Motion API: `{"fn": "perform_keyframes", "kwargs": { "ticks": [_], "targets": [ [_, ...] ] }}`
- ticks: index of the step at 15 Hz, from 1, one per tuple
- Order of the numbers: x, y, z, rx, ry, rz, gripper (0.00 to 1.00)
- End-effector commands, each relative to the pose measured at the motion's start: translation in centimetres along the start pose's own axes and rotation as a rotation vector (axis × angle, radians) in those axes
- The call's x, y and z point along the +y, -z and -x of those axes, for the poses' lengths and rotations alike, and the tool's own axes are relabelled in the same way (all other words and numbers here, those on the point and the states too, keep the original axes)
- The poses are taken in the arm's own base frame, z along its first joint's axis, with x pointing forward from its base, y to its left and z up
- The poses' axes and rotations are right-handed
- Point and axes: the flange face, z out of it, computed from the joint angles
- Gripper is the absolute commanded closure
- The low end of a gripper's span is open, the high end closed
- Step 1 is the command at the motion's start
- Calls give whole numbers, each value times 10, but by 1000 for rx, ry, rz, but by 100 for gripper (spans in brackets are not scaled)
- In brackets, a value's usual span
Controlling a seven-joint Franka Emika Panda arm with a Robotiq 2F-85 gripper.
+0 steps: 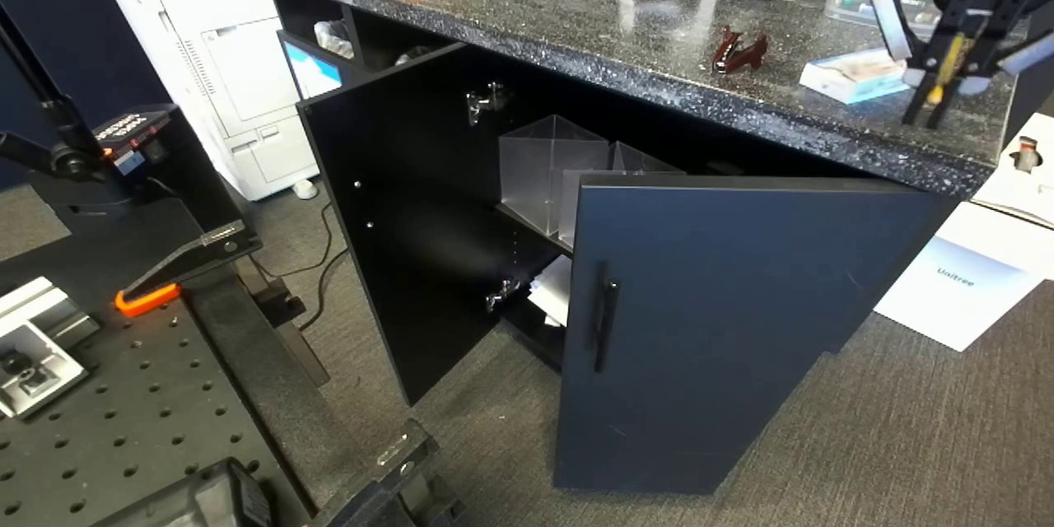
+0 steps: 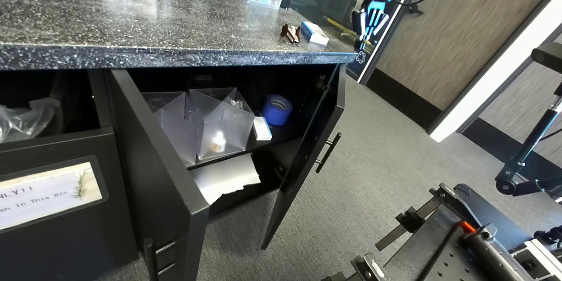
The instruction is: Move the pencil to the left
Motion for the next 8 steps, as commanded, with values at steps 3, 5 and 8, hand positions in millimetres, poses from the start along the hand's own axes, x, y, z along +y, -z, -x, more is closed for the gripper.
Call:
{"fn": "perform_keyframes", "kwargs": {
  "ticks": [3,5,8],
  "targets": [
    [-136,66,-24,-7,114,43,98],
    [-199,69,-34,15,174,54,98],
    [-276,59,-42,39,290,75,98]
  ]
}}
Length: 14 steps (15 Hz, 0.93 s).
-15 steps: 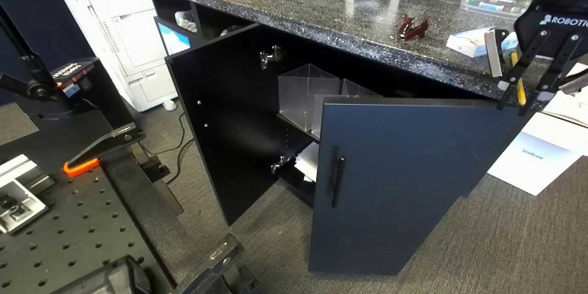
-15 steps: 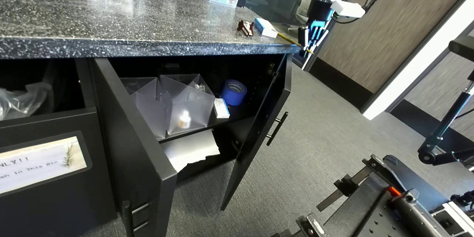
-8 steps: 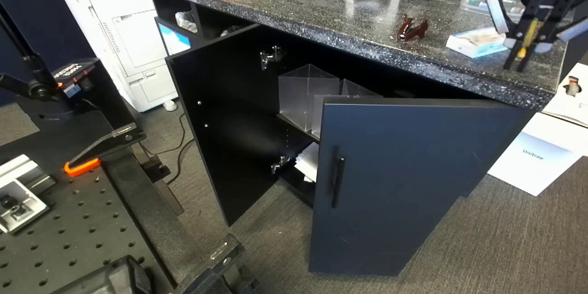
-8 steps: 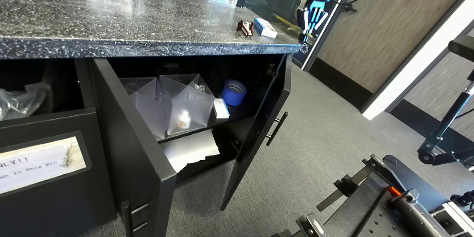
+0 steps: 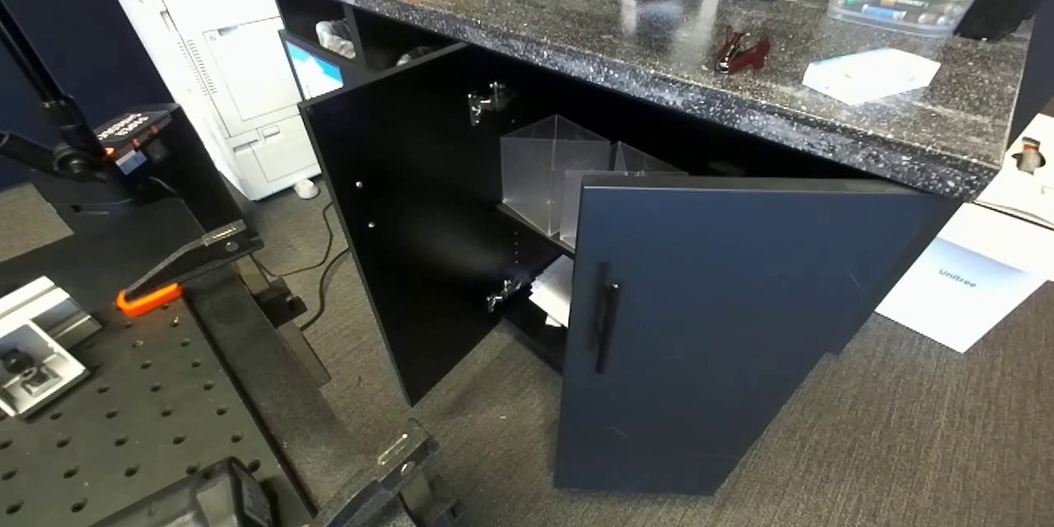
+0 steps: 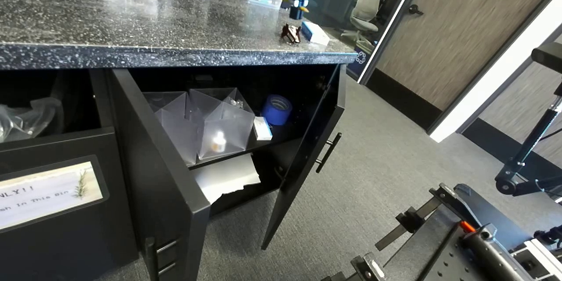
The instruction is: Move the pencil to the left
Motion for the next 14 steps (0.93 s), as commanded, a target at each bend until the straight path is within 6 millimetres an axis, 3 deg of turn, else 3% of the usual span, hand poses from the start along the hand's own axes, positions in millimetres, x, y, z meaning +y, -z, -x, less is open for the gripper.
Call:
{"fn": "perform_keyframes", "kwargs": {
  "ticks": [1,4,7,12,13,14],
  "targets": [
    [-61,-16,-21,17,99,51,98],
    [-81,-47,-29,15,147,72,98],
    [-80,-69,-32,16,149,100,98],
    [-72,-66,-32,27,144,119,98],
    [-70,-68,-31,20,142,109,67],
    [-69,-70,-31,18,136,97,65]
  ]
}}
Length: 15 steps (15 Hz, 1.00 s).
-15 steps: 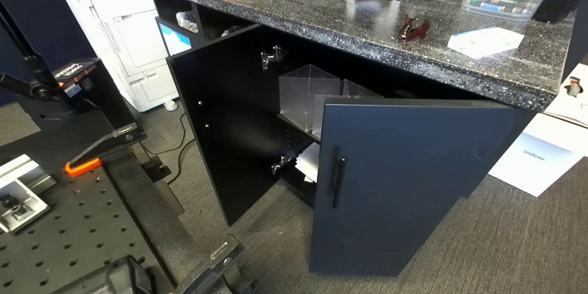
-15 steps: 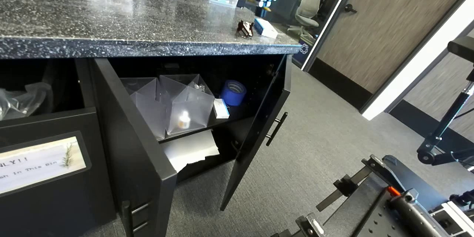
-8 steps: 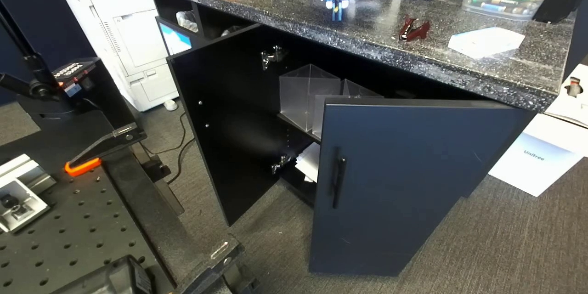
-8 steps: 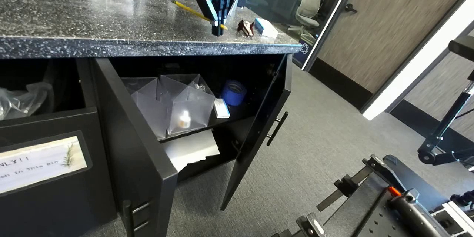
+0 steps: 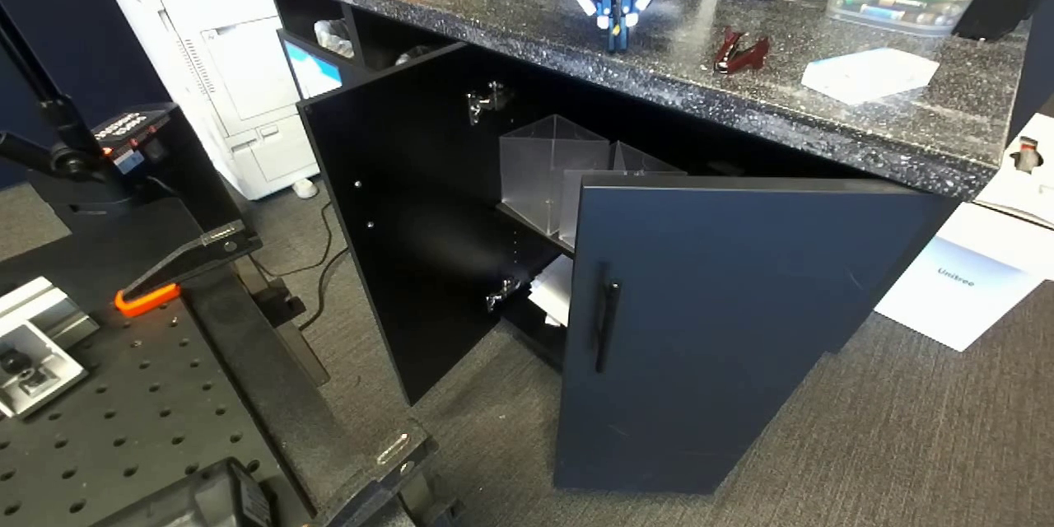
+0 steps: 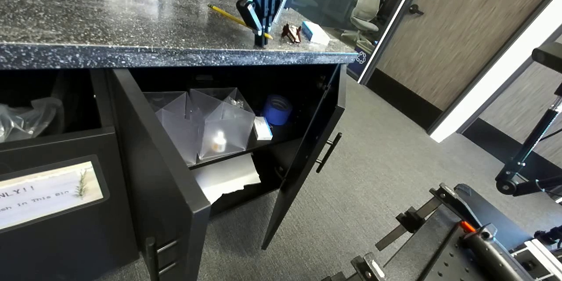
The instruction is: Move the pencil to the left
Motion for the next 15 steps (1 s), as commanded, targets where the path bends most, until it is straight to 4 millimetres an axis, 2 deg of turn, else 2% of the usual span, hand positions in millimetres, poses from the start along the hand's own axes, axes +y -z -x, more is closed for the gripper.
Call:
{"fn": "perform_keyframes", "kwargs": {
  "ticks": [1,6,8,9,11,14,15],
  "targets": [
    [12,-14,3,-1,0,0,60],
    [25,-15,11,-28,-28,-17,24],
    [30,-6,16,-43,-13,-50,8],
    [36,5,20,-44,16,-80,0],
    [57,46,37,-29,95,-176,0],
    [79,90,71,-83,111,-301,0],
    [67,57,51,-69,87,-210,0]
  ]
}}
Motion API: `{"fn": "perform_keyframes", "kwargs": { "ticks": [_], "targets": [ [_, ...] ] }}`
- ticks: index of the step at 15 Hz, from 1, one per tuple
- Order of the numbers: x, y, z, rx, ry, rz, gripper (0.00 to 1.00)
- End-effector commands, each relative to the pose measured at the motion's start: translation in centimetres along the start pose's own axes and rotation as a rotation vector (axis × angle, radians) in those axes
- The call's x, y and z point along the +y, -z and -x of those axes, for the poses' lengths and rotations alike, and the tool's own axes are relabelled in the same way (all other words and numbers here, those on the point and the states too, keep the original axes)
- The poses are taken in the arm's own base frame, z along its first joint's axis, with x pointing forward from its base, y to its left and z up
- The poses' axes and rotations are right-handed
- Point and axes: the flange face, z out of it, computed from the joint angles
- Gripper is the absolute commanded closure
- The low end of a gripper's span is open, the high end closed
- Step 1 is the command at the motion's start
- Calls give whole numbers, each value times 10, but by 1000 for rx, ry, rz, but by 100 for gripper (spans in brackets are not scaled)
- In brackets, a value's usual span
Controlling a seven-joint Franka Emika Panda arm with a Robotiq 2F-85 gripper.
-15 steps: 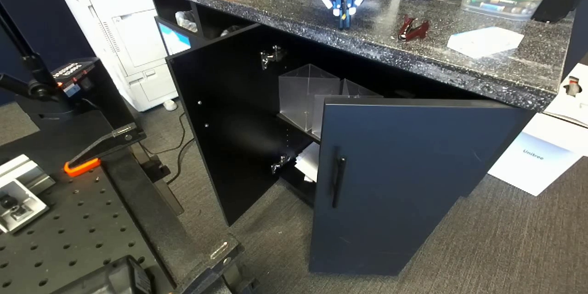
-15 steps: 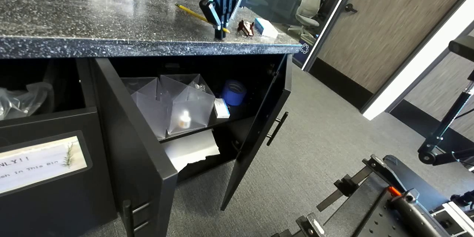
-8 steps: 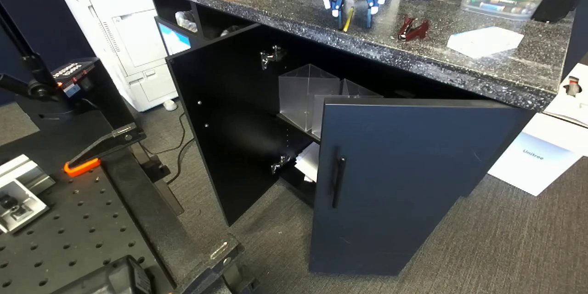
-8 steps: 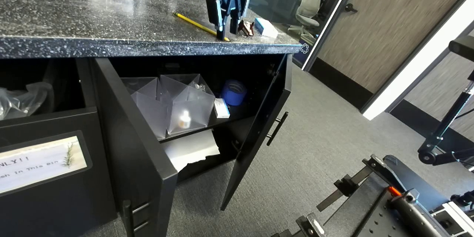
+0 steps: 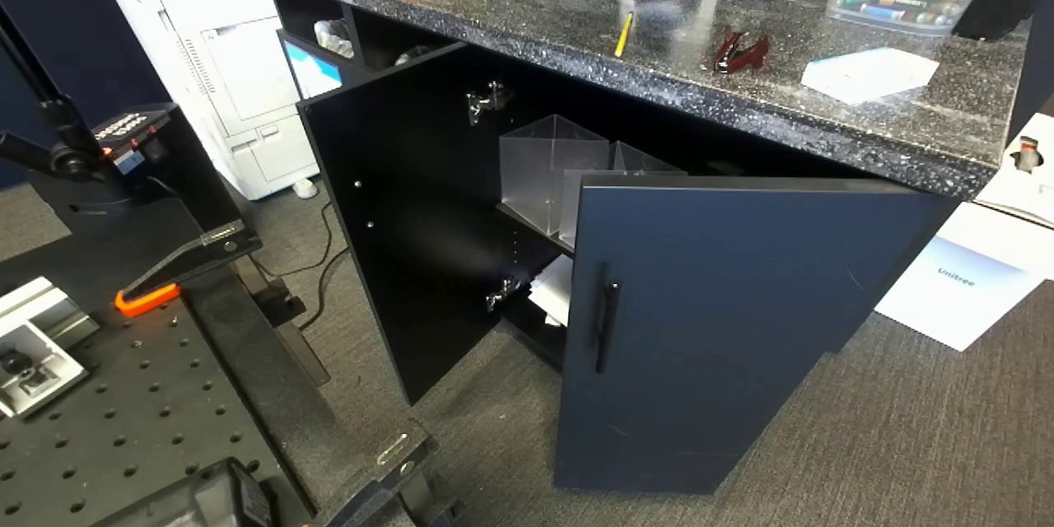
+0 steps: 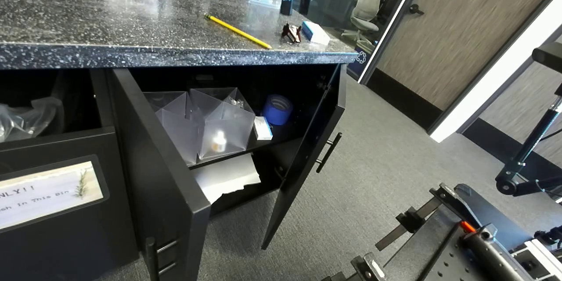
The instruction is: Move the pencil to the left
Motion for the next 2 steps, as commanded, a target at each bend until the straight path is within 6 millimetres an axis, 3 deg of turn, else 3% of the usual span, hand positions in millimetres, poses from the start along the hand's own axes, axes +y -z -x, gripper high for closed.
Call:
{"fn": "perform_keyframes", "kwargs": {
  "ticks": [1,2],
  "targets": [
    [3,19,14,-12,-1,-31,0],
    [6,32,22,-11,0,-47,0]
  ]
}}
